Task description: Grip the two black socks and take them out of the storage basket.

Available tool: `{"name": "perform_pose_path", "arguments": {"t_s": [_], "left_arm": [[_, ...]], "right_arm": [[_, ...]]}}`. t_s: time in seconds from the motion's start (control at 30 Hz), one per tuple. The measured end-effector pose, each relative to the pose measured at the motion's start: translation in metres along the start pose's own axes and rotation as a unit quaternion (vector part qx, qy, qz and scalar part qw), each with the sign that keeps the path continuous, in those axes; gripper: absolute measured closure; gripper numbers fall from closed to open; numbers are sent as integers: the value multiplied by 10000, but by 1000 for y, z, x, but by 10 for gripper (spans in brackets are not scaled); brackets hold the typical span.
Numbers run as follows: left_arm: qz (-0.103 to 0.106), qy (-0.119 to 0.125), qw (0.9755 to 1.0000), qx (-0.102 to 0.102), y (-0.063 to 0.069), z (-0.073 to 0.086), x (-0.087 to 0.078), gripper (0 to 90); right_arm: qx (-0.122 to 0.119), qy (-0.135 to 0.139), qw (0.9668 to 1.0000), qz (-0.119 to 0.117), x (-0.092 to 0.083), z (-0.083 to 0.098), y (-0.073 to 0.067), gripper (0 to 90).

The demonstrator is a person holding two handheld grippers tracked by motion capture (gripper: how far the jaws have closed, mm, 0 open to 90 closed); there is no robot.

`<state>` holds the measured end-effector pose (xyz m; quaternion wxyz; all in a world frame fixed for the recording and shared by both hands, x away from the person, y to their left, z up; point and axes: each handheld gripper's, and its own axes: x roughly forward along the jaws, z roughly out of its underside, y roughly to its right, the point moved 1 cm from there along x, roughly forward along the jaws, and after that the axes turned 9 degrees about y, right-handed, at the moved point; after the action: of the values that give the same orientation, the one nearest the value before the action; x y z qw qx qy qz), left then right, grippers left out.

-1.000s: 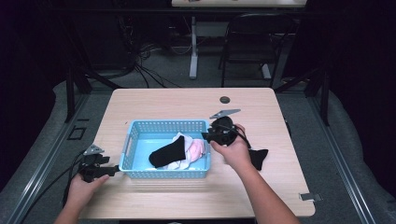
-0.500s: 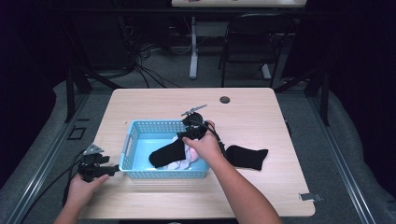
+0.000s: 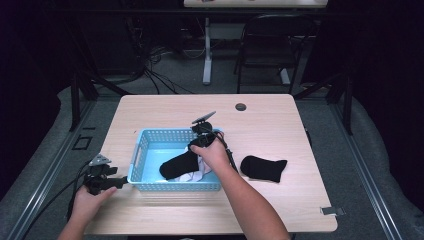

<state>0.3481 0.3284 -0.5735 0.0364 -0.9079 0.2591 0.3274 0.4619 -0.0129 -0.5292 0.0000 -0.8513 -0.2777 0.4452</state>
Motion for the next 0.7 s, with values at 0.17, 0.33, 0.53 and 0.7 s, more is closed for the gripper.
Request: {"name": "perform_pose_path", "arguments": {"t_s": [0.17, 0.33, 0.53, 0.7], "left_arm": [[-6, 12, 10000, -5, 0, 0, 0, 265], [-1, 7, 10000, 2, 0, 0, 0, 265], [2, -7, 10000, -1, 0, 0, 0, 265], [2, -17, 10000, 4, 0, 0, 0, 265]], "right_arm": [[64, -318, 9995, -12, 11, 1, 0, 549], [-469, -81, 9988, -150, 8, 3, -8, 767], [-1099, 534, 9923, -215, -11, 4, -26, 846], [-1456, 933, 9841, -413, -31, 6, -40, 851]]}}
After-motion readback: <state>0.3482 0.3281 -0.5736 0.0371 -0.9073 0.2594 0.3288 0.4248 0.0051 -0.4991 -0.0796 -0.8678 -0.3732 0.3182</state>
